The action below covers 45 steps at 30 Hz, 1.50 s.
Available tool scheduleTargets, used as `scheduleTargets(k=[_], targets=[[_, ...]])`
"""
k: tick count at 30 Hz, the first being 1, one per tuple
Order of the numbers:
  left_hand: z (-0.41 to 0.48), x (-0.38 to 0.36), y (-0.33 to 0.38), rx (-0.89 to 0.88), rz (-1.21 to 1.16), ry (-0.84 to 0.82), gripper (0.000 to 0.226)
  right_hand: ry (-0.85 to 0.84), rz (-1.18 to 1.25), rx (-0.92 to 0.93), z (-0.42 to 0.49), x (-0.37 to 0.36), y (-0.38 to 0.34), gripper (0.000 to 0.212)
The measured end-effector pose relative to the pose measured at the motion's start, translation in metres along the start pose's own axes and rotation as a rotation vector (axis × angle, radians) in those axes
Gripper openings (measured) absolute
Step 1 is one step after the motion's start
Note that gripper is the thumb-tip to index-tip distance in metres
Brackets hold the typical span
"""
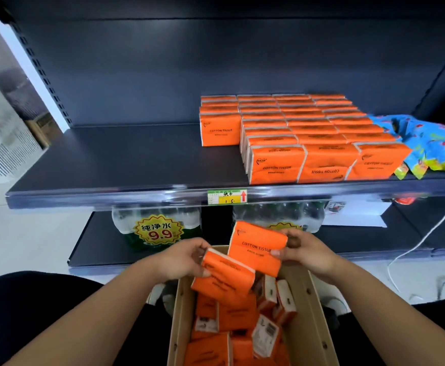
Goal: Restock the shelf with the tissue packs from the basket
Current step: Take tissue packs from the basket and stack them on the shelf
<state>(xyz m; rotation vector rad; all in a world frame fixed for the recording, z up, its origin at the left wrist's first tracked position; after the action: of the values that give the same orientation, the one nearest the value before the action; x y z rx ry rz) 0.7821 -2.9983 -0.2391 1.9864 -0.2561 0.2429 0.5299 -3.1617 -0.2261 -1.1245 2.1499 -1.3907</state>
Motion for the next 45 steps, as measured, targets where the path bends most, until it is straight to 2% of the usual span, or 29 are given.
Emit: scheduleTargets(k=[8, 13, 18, 19, 23, 29, 32, 35, 39, 45], targets=[[-0.021, 0.031, 0.047, -0.097, -0.296, 0.102, 0.039, 0.049, -0.040, 0.292, -0.018, -0.002, -0.090, 0.043], [-0.027, 0.052, 0.074, -0.177, -0.350, 0.163, 0.048, 0.062, -0.034, 0.418, -0.020, -0.004, -0.141, 0.042], [-0.034, 0.080, 0.102, -0.288, -0.390, 0.175, 0.076, 0.063, -0.157, 0.566, -0.015, -0.014, -0.192, 0.049], [-0.035, 0.088, 0.109, -0.301, -0.381, 0.184, 0.074, 0.070, -0.194, 0.602, -0.013, -0.016, -0.203, 0.049], [-0.029, 0.117, 0.134, -0.338, -0.292, 0.294, 0.045, 0.152, -0.390, 0.719, 0.001, -0.019, -0.243, 0.045], [-0.005, 0.144, 0.134, -0.363, -0.137, 0.434, 0.036, 0.296, -0.690, 0.628, 0.048, -0.021, -0.273, 0.039], [0.007, 0.154, 0.126, -0.345, -0.137, 0.446, 0.037, 0.375, -0.827, 0.529, 0.073, -0.018, -0.278, 0.047], [0.019, 0.161, 0.119, -0.334, -0.159, 0.458, 0.037, 0.357, -0.962, 0.430, 0.094, -0.018, -0.278, 0.047], [0.034, 0.160, 0.116, -0.335, -0.166, 0.442, 0.038, 0.374, -1.046, 0.403, 0.116, -0.021, -0.273, 0.046], [0.048, 0.159, 0.114, -0.344, -0.234, 0.411, 0.039, 0.518, -1.341, 0.310, 0.133, -0.023, -0.267, 0.048]])
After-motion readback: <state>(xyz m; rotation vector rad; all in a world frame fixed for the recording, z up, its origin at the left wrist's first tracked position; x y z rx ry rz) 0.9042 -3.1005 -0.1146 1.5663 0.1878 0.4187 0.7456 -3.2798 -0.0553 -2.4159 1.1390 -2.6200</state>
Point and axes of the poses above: each hand's wrist, its own z-axis towards the middle knuckle, its own x-axis out of the back of the hand, y = z × x, the point moved 2 cm from there along z, towards the middle knuckle, and after that the axes turned 4 degrees about -x, right-handed, at the moved point
